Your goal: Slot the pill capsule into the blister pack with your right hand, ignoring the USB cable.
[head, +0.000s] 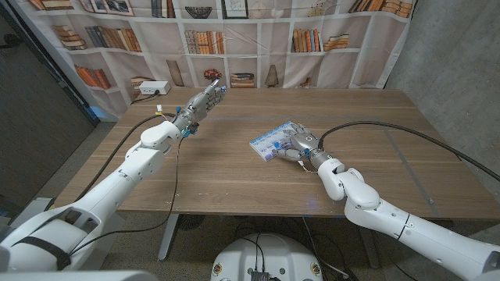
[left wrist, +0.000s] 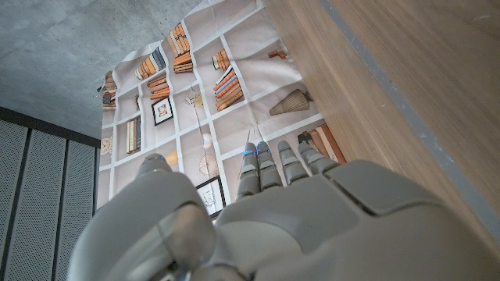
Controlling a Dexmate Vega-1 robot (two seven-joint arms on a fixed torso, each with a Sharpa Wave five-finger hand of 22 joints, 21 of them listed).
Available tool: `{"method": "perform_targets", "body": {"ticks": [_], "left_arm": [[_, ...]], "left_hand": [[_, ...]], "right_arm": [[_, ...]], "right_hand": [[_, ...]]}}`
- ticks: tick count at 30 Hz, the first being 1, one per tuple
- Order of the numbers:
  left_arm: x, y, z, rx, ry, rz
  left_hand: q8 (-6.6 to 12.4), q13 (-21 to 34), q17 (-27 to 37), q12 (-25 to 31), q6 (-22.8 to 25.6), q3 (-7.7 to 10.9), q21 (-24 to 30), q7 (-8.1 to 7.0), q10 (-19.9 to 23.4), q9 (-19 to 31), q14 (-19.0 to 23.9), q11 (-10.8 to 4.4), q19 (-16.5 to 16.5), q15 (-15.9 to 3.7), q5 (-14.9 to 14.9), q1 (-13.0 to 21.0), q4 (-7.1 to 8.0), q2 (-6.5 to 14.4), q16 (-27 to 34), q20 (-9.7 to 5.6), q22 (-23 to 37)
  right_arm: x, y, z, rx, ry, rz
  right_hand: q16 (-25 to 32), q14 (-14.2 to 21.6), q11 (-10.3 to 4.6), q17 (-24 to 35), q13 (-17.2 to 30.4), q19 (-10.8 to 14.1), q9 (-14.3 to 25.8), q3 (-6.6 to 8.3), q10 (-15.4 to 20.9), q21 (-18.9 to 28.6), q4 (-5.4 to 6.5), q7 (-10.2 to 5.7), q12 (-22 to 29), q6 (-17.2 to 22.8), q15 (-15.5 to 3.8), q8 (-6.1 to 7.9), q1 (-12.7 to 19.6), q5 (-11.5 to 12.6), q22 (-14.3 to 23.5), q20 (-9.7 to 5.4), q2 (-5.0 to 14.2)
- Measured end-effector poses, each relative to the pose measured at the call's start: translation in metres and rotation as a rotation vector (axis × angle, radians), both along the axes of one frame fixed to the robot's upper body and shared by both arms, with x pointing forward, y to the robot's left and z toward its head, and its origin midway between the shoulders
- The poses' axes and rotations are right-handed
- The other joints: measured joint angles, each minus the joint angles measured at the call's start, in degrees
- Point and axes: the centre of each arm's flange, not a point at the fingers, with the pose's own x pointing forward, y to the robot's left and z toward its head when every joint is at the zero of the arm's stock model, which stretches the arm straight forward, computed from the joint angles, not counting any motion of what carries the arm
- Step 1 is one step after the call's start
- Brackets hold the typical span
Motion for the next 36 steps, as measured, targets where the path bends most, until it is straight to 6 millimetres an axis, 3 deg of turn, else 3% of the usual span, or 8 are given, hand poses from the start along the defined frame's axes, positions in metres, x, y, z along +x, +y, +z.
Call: {"method": "perform_targets", "body": {"ticks": [8, 9, 10, 11, 23, 31, 33, 36], "left_arm": [[0.000, 0.000, -0.002, -0.002, 0.004, 0.000], [0.000, 0.000, -0.002, -0.002, 0.004, 0.001], [0.000, -0.001, -0.002, -0.002, 0.004, 0.001], [-0.001, -0.001, -0.002, -0.002, 0.003, 0.001], [-0.001, -0.002, -0.001, 0.000, 0.001, -0.001], [-0.002, -0.003, 0.001, 0.004, -0.004, -0.005], [-0.002, -0.003, 0.002, 0.004, -0.006, -0.006], [-0.002, -0.003, 0.002, 0.005, -0.008, -0.007]], "left_hand": [[0.00, 0.00, 0.00, 0.00, 0.00, 0.00, 0.00, 0.00, 0.00, 0.00, 0.00, 0.00, 0.00, 0.00, 0.00, 0.46, 0.00, 0.46, 0.00, 0.00, 0.00], [0.00, 0.00, 0.00, 0.00, 0.00, 0.00, 0.00, 0.00, 0.00, 0.00, 0.00, 0.00, 0.00, 0.00, 0.00, 0.46, 0.00, 0.46, 0.00, 0.00, 0.00], [0.00, 0.00, 0.00, 0.00, 0.00, 0.00, 0.00, 0.00, 0.00, 0.00, 0.00, 0.00, 0.00, 0.00, 0.00, 0.46, 0.00, 0.46, 0.00, 0.00, 0.00], [0.00, 0.00, 0.00, 0.00, 0.00, 0.00, 0.00, 0.00, 0.00, 0.00, 0.00, 0.00, 0.00, 0.00, 0.00, 0.46, 0.00, 0.46, 0.00, 0.00, 0.00], [0.00, 0.00, 0.00, 0.00, 0.00, 0.01, 0.00, 0.00, 0.00, 0.00, 0.00, 0.00, 0.00, 0.00, 0.00, 0.45, 0.00, 0.45, 0.00, 0.00, 0.00], [0.00, 0.00, 0.00, 0.00, 0.00, -0.42, 0.00, 0.00, 0.00, 0.00, 0.00, 0.00, 0.01, 0.00, 0.00, 0.45, -0.07, 0.45, 0.00, 0.00, 0.00], [0.00, 0.00, 0.00, 0.00, 0.00, -0.48, 0.00, 0.00, 0.00, 0.00, 0.00, 0.00, 0.01, 0.00, 0.00, 0.45, 0.00, 0.45, 0.00, 0.00, 0.00], [0.00, 0.00, 0.00, 0.00, 0.00, -0.48, 0.00, 0.00, 0.00, 0.00, 0.00, 0.00, -0.21, 0.00, 0.00, 0.45, 0.00, 0.45, 0.00, 0.21, 0.00]], "right_arm": [[0.001, 0.001, -0.002, -0.015, 0.015, 0.004], [0.001, 0.001, -0.003, -0.016, 0.016, 0.004], [0.001, 0.001, -0.004, -0.016, 0.018, 0.004], [0.001, 0.001, -0.005, -0.016, 0.019, 0.005], [-0.006, -0.001, -0.005, 0.019, -0.017, 0.008], [-0.011, -0.003, 0.005, 0.057, -0.070, 0.007], [-0.012, -0.003, 0.007, 0.067, -0.081, 0.007], [-0.013, -0.004, 0.010, 0.080, -0.094, 0.008]], "right_hand": [[0.28, -0.04, -0.61, 0.00, 0.00, -0.02, -0.06, 0.92, 0.61, 0.33, -0.02, -0.01, 0.23, -0.02, 0.04, 0.27, 0.09, -0.44, 0.00, 0.02, 0.51], [0.49, 0.09, -0.50, 0.00, 0.01, -0.22, -1.30, 0.92, 0.73, 0.33, -0.02, -0.01, 0.23, -0.02, -0.09, 0.27, 0.09, -0.44, 0.00, 0.23, 0.51], [0.49, 0.28, -0.41, 0.01, 0.00, -0.32, -10.87, 0.92, 0.82, 0.47, -0.02, -0.01, 0.23, -0.02, -0.28, 0.55, 0.09, -0.44, -0.01, 0.32, 0.51], [0.49, 0.28, -0.40, 0.01, 0.00, -0.32, -9.44, 0.92, 0.82, 0.69, -0.02, -0.01, 0.23, -0.04, -0.28, 0.54, 0.08, -0.44, 0.00, 0.32, 0.51], [0.49, 0.79, 0.12, 0.01, 0.01, -0.31, -9.43, 1.15, 0.90, 0.99, -0.26, -0.01, 0.23, -0.04, -0.37, 0.53, 0.09, -0.73, -0.01, 0.32, 0.51], [0.69, 0.79, 0.42, 0.01, 0.01, -0.52, -9.43, 1.31, 0.60, 1.34, -0.42, 0.01, 0.23, -0.04, -0.37, -1.17, 0.39, -1.09, -0.01, 0.53, 0.21], [0.69, 0.91, 0.42, 0.01, 0.01, -0.35, -9.39, 1.39, 0.60, 1.34, -0.49, 0.72, 0.23, -0.82, -0.24, -1.59, 0.62, -1.16, -0.01, 0.69, -0.02], [0.90, 1.09, 0.42, 0.16, 0.15, -0.31, -0.55, 1.39, 0.60, 1.55, -0.49, 0.79, 0.22, -2.77, -0.06, -2.04, 0.70, -1.15, -0.01, 0.74, -0.10]]}}
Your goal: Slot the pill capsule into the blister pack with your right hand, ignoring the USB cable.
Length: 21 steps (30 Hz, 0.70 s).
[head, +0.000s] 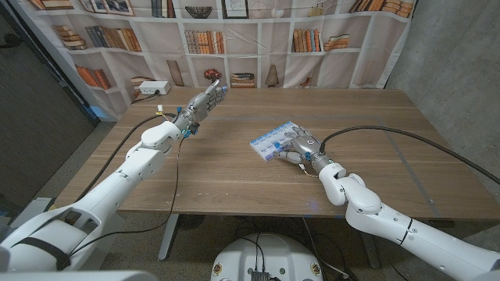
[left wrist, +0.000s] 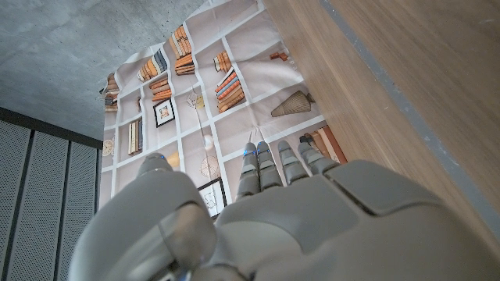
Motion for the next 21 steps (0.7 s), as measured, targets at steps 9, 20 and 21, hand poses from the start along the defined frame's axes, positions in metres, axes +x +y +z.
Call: {"method": "perform_targets", "body": {"ticks": [9, 20, 21], "left_arm": [[-0.001, 0.000, 0.002, 0.003, -0.008, -0.001], [-0.003, 0.001, 0.004, 0.005, -0.017, -0.003], [-0.003, 0.001, 0.004, 0.005, -0.017, -0.003]], "left_hand": [[0.00, 0.00, 0.00, 0.00, 0.00, 0.00, 0.00, 0.00, -0.23, 0.00, -0.23, -0.23, 0.00, -0.23, 0.00, 0.00, 0.00, 0.00, 0.00, 0.00, 0.00], [0.00, 0.00, 0.00, 0.00, 0.00, 0.01, 0.00, 0.00, -0.24, 0.00, -0.43, -0.23, 0.00, -0.01, 0.00, 0.00, 0.00, 0.00, 0.00, 0.00, 0.00], [0.00, 0.00, 0.00, 0.00, 0.00, 0.01, 0.00, 0.00, -0.23, 0.00, -0.43, -0.23, 0.00, -0.01, 0.00, 0.00, 0.00, 0.00, 0.00, 0.00, 0.00]], "right_arm": [[-0.005, -0.002, 0.013, 0.052, -0.058, 0.006], [-0.013, -0.008, 0.026, 0.125, -0.116, 0.016], [-0.013, -0.010, 0.028, 0.131, -0.119, 0.013]], "right_hand": [[0.00, 0.90, 0.42, 0.00, 0.03, -0.21, 0.40, 0.32, -0.42, 0.23, -0.32, -0.17, 0.00, -5.11, -0.29, -0.80, 0.29, -0.43, 0.00, 0.20, -0.29], [0.44, 7.69, 0.33, -0.70, -0.40, 10.30, 0.56, 1.10, 4.06, 3.46, -1.61, -0.32, 1.11, -11.98, -2.17, -0.34, 1.28, -0.85, -0.42, -4.54, -1.28], [0.44, 8.22, 0.72, -0.70, -0.42, 11.49, 0.56, 1.08, 4.45, 3.67, -1.77, -0.25, 1.11, -12.56, -2.22, -0.34, 1.29, -0.85, -0.43, -4.65, -1.29]]}}
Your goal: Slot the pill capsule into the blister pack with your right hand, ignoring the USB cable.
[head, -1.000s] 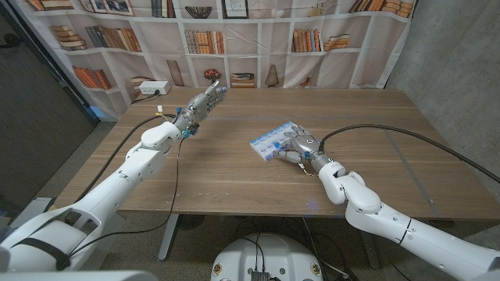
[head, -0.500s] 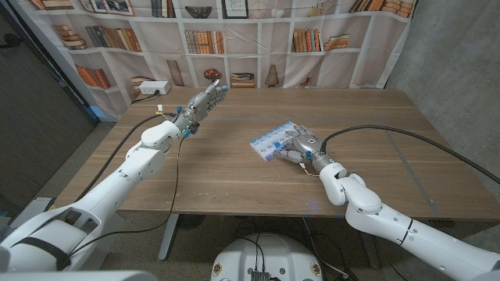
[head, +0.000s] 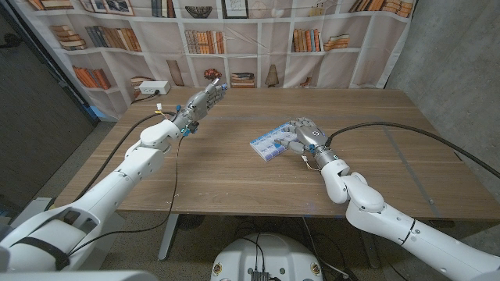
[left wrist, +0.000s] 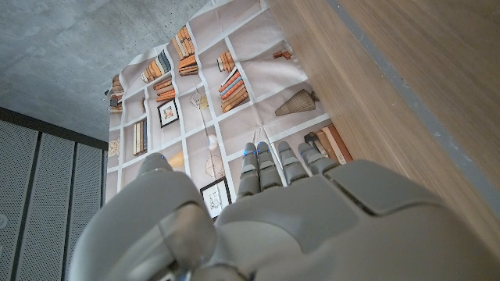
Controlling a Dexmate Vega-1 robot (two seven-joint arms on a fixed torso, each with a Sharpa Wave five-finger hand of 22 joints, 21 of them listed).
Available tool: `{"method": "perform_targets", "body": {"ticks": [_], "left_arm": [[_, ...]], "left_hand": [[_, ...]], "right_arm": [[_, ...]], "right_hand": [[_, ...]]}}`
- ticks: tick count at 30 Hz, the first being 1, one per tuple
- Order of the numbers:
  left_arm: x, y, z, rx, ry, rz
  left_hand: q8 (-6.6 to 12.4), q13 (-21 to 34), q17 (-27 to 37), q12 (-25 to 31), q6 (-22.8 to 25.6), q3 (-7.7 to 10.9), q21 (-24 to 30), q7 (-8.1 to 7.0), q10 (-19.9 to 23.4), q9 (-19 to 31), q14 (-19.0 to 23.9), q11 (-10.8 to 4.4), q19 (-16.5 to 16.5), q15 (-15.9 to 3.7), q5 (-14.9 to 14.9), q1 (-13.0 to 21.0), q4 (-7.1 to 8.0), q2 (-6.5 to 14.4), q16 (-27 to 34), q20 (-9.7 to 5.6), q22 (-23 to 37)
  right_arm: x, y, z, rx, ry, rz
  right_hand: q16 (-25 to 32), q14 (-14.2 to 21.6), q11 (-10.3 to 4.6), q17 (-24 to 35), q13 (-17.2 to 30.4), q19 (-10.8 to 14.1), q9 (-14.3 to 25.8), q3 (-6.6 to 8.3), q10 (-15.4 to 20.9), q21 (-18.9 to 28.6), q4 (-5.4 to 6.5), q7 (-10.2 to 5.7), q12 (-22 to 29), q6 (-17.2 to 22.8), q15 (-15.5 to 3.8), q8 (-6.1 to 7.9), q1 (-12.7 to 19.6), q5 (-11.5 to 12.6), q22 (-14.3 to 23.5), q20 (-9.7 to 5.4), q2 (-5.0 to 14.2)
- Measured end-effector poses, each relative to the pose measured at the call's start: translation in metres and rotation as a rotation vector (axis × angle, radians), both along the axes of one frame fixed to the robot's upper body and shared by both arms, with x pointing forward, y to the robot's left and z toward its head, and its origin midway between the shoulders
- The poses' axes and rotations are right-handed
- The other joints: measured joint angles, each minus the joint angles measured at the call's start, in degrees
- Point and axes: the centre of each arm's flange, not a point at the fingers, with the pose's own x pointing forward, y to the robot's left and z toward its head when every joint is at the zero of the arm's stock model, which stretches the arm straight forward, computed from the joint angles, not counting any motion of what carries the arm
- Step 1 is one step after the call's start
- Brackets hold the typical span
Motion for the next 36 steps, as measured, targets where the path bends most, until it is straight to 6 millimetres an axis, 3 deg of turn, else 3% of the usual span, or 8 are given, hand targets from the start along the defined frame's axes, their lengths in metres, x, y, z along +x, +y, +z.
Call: {"method": "perform_targets", "body": {"ticks": [6, 7, 10, 36], "left_arm": [[0.000, 0.000, 0.000, 0.000, -0.004, 0.000], [-0.002, 0.001, 0.003, 0.001, -0.009, 0.000], [-0.002, 0.001, 0.002, 0.001, -0.009, 0.000], [-0.006, 0.002, -0.001, 0.002, -0.010, -0.009]], "left_hand": [[0.00, 0.00, 0.00, 0.00, 0.00, 0.00, 0.00, 0.00, 0.00, 0.00, 0.00, 0.00, 0.00, 0.00, 0.00, 0.00, 0.00, 0.00, 0.00, 0.00, 0.00], [0.00, 0.00, 0.00, 0.00, 0.00, 0.00, 0.00, 0.00, 0.00, 0.00, 0.00, 0.00, 0.00, 0.00, 0.00, 0.00, 0.00, 0.00, 0.00, 0.00, 0.00], [0.00, 0.00, 0.00, 0.00, 0.00, 0.00, 0.00, 0.00, 0.01, 0.00, 0.00, 0.01, 0.00, 0.00, 0.00, 0.00, 0.00, 0.00, 0.00, 0.00, 0.00], [0.00, 0.00, 0.00, 0.00, 0.00, -0.47, 0.00, 0.00, 0.02, 0.00, 0.01, 0.02, -0.31, 0.00, 0.00, 0.00, -0.01, 0.00, 0.00, 0.31, 0.00]], "right_arm": [[-0.001, -0.009, 0.006, 0.029, -0.010, -0.017], [-0.006, -0.002, 0.007, 0.140, -0.023, 0.088], [-0.008, -0.004, 0.011, 0.191, -0.024, 0.115], [-0.015, -0.007, 0.020, 0.330, -0.040, 0.185]], "right_hand": [[-0.10, 0.88, 0.65, 0.00, 0.00, 2.70, -0.12, -0.22, -0.03, 0.15, -0.22, 0.35, -0.24, -5.18, -0.11, -0.51, 0.21, 0.00, -0.26, -0.10, -0.21], [-0.25, 0.88, 0.65, 0.00, 0.00, 2.86, -0.16, -0.22, -0.04, 0.15, -0.22, 0.27, -0.40, -6.07, -0.12, -0.80, 0.20, 0.00, -0.26, -0.28, -0.23], [-0.25, 1.10, 0.94, 0.00, 0.00, 3.40, -0.16, -0.22, -0.35, 0.15, -0.22, 0.43, -0.40, -7.73, 0.10, -0.90, -0.02, 0.00, -0.26, -0.18, -0.45], [-0.24, 2.08, 1.75, 0.02, 0.02, 3.78, -0.01, -0.22, -0.77, -0.12, -0.21, 0.25, -0.72, -7.65, -0.10, 0.23, -0.25, -0.22, -0.25, 0.03, -0.67]]}}
